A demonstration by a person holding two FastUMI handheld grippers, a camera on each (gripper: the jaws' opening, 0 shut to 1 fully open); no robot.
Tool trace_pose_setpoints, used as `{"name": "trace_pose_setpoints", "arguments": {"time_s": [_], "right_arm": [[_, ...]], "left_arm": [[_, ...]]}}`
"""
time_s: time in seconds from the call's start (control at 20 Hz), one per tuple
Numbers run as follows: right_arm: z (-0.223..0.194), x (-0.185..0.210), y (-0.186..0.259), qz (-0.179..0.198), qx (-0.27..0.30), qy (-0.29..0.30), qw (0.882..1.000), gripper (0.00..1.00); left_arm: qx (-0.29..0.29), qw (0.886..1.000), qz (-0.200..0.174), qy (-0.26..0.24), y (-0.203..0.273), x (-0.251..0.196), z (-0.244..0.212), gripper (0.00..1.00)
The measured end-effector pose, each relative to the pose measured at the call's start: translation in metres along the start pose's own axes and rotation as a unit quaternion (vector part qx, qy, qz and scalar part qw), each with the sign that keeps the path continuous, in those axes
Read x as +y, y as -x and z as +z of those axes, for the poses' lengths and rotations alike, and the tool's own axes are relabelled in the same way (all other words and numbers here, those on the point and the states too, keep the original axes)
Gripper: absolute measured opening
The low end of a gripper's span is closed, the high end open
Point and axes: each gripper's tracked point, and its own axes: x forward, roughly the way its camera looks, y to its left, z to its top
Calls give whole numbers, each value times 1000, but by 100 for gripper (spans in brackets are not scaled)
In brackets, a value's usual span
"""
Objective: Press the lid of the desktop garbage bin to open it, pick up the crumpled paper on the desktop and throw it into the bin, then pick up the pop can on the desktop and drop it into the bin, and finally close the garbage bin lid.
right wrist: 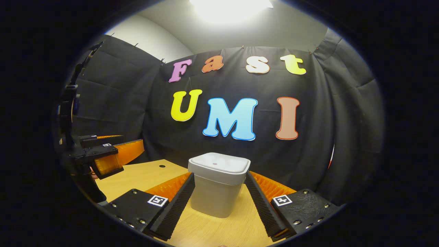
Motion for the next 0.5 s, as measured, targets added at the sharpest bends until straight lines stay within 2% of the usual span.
{"name": "trace_pose_setpoints", "arguments": {"time_s": [0.5], "right_arm": [[8,-15,2,-23,-16,3,1000,95]], "left_arm": [[-11,1000,-9,-6,0,-8,10,100]]}}
